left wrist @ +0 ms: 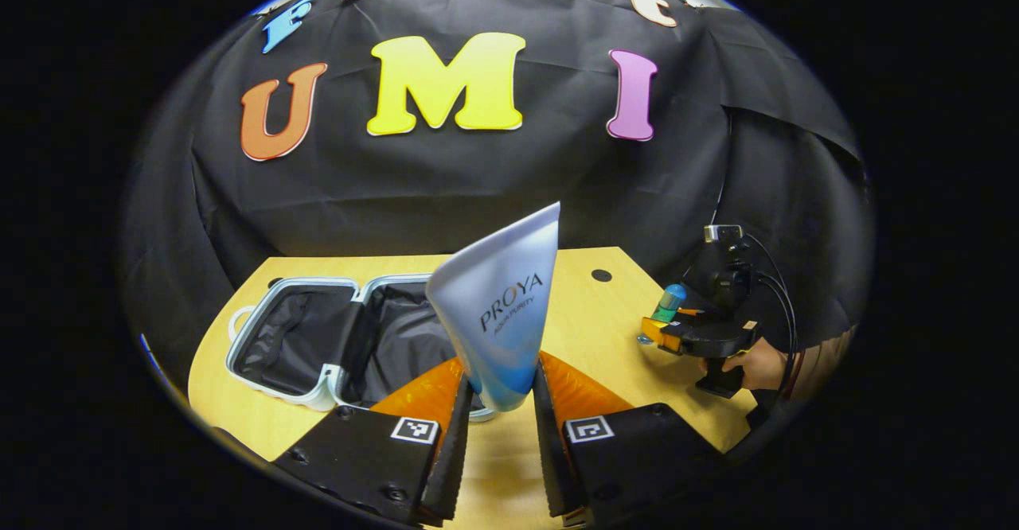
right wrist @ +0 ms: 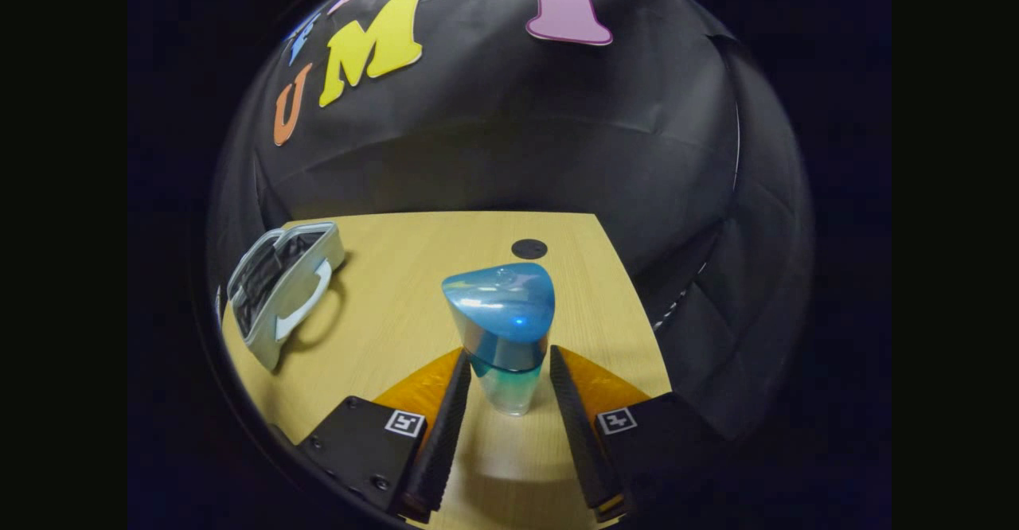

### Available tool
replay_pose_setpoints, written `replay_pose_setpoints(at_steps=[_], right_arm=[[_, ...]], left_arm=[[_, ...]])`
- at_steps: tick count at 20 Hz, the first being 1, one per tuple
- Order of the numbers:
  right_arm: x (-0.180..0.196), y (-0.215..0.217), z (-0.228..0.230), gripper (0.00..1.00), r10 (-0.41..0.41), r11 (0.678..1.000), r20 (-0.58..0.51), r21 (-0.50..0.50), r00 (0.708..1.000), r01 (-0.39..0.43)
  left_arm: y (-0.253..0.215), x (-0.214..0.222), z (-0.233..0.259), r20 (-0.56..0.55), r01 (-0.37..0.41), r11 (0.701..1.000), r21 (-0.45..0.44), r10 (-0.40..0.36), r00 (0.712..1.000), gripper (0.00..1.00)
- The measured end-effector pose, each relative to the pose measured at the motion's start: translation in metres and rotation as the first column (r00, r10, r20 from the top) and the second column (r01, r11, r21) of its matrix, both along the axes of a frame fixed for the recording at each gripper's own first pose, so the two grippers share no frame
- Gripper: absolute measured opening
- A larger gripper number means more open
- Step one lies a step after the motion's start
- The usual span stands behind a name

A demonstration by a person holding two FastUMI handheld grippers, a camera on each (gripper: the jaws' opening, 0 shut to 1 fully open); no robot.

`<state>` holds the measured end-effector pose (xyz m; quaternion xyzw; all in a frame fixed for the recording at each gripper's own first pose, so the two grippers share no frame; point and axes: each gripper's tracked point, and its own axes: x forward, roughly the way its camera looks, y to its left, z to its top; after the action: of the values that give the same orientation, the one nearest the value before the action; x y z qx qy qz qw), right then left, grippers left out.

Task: First open the suitcase, pack the skin care products into it, and then close the suitcase.

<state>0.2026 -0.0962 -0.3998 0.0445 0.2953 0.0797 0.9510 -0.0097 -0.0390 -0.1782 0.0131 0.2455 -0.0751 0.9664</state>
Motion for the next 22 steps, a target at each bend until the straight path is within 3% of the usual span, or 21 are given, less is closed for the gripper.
replay_pose_setpoints(at_steps=[3,6,12,18,22], right_arm=[[-0.001,0.003,0.002,0.59,0.021,0.999,0.022,-0.034,1.0,-0.02],[0.001,0.002,0.002,0.4,0.002,0.999,0.021,-0.037,1.0,-0.001],[-0.021,0.003,0.016,0.4,-0.031,0.998,0.008,-0.058,0.999,0.031],[-0.068,0.005,0.105,0.4,-0.037,0.998,0.077,-0.039,0.996,0.04],[-0.1,0.01,0.159,0.39,-0.053,0.998,0.124,-0.014,0.991,0.055]], left_arm=[[0.025,-0.007,-0.003,-0.029,-0.028,0.999,0.02,0.029,0.999,0.43],[0.048,-0.014,-0.004,-0.049,-0.058,0.998,0.028,0.059,0.997,0.44],[0.09,-0.019,0.002,-0.062,-0.098,0.995,0.026,0.099,0.993,0.44],[0.121,0.024,-0.008,-0.085,-0.099,0.994,0.04,0.102,0.991,0.42],[0.119,0.065,-0.046,-0.155,-0.074,0.997,-0.003,0.073,0.985,0.42]])
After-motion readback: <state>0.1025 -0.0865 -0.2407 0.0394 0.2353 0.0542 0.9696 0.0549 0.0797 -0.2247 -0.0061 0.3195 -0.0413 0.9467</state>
